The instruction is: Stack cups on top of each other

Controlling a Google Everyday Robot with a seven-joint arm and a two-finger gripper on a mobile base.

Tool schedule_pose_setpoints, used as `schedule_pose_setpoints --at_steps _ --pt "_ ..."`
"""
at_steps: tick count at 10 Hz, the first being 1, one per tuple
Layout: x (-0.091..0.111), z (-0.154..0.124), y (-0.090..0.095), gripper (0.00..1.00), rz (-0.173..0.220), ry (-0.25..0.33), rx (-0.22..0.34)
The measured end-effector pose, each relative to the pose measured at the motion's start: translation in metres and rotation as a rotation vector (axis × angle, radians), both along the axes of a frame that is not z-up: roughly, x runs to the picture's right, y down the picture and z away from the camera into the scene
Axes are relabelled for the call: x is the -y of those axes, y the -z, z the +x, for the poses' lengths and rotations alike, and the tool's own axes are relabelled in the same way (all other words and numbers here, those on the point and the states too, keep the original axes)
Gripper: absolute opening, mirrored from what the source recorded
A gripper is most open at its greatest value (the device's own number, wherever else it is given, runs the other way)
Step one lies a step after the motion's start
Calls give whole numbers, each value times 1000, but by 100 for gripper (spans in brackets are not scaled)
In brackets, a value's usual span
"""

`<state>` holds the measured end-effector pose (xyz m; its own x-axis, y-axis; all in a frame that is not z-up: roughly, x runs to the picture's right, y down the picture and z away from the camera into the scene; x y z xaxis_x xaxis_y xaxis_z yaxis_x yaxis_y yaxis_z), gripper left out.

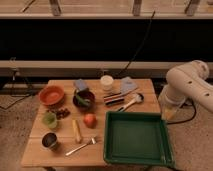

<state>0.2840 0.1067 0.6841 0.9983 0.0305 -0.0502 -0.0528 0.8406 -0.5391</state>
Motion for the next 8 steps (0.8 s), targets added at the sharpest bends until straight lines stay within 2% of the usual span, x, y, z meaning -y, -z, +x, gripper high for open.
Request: schedule_pose_setpoints --at_steps 5,7,8 --pt "2 1 0 65 1 4 1" --pt "8 -1 -1 65 3 33 31" --pt "15 -13 -6 65 6 60 63"
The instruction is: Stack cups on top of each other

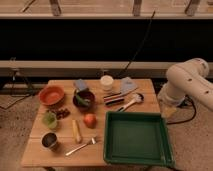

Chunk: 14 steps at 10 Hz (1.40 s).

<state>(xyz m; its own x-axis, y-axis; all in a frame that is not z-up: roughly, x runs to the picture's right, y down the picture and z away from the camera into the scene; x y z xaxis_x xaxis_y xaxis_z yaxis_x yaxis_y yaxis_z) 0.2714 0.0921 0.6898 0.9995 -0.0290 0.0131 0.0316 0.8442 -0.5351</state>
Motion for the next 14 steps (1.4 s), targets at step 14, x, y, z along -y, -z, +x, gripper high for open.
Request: schedule_pose_setpoints --at_steps 14 --pt "98 -212 -172 65 27 145 416"
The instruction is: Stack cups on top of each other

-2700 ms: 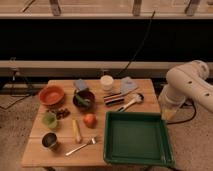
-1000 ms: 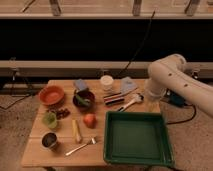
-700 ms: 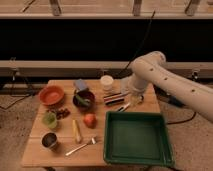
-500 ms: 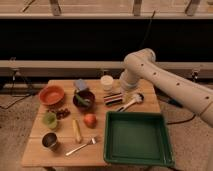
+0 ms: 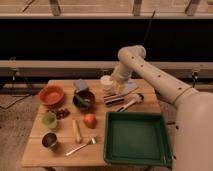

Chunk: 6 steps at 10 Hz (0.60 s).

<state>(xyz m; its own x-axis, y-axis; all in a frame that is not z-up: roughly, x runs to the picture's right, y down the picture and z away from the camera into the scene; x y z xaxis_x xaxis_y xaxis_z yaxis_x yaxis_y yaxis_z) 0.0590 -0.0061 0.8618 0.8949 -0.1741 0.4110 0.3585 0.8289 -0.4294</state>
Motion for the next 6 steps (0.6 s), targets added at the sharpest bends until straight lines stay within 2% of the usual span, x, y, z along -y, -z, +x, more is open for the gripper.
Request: schedule_pose_setpoints --at_steps 3,6 --pt "-5 -23 -25 65 -4 1 29" --pt "1 -28 -40 65 15 -2 24"
